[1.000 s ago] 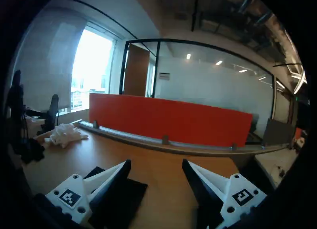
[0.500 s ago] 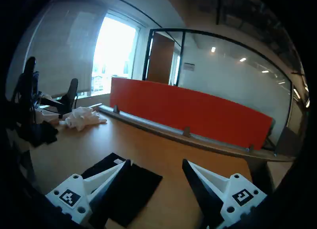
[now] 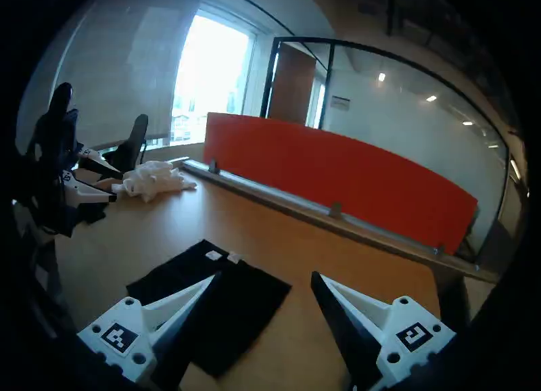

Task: Fold towel

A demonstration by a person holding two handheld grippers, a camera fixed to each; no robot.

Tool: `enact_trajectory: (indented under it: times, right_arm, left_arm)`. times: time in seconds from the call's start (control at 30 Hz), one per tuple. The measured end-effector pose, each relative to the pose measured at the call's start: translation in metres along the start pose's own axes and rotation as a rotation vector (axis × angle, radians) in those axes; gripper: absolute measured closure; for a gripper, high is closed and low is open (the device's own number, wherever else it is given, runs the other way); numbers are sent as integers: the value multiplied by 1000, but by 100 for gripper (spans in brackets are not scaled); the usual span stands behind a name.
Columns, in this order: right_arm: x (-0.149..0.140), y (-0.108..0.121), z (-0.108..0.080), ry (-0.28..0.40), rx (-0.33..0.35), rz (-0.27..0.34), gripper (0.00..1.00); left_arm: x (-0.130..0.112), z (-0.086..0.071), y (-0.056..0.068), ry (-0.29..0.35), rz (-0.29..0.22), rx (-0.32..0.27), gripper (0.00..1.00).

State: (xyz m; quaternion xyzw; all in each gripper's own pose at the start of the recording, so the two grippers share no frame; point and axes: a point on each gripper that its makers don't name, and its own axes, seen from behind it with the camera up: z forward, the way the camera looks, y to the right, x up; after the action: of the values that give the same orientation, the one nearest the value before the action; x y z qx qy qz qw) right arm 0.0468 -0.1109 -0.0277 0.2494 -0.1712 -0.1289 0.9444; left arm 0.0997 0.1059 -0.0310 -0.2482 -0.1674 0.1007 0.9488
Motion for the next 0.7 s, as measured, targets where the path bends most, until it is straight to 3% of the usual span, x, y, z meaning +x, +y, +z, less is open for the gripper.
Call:
enact_trajectory:
  times: [0.7]
  right_arm:
    - [-89,-30,20,-150,65,-1,0]
  left_arm:
    - [-88,25,29,-136,-17,-64,5]
